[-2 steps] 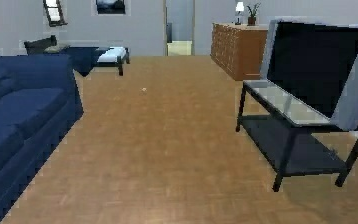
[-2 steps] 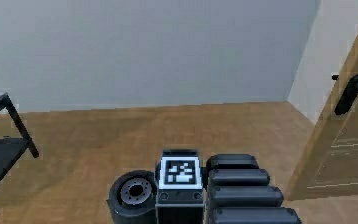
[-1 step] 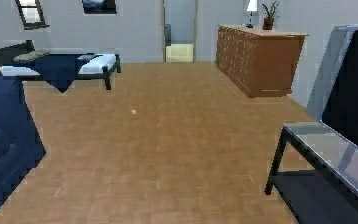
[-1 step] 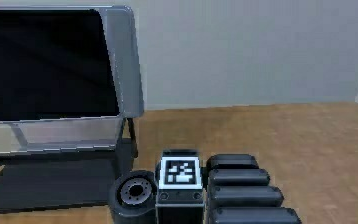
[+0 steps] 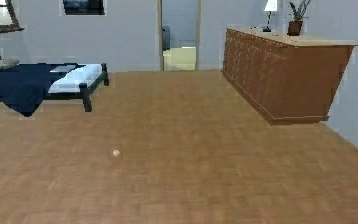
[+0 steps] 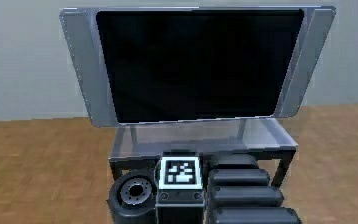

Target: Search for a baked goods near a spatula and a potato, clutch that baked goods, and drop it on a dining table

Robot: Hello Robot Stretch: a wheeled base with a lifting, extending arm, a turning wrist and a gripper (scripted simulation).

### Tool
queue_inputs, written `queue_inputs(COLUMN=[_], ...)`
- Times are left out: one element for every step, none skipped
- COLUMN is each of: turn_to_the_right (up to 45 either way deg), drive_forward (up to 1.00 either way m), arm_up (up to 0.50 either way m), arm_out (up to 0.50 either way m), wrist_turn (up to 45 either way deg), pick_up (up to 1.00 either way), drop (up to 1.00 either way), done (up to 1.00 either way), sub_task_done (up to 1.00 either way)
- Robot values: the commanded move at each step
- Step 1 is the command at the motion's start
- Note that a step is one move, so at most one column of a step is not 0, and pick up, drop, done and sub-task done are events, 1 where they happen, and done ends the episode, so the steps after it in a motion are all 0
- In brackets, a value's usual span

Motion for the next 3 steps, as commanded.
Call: queue_inputs(turn_to_the_right=[0.0, 0.0, 0.0], drive_forward=[1.0, 1.0, 1.0], arm_up=[0.0, 0.0, 0.0], arm_out=[0.0, 0.0, 0.0], wrist_turn=[0.0, 0.0, 0.0], pick_up=[0.0, 0.0, 0.0], drop=[0.0, 0.0, 0.0], done=[0.0, 0.0, 0.0], sub_task_done=[0.0, 0.0, 0.0])
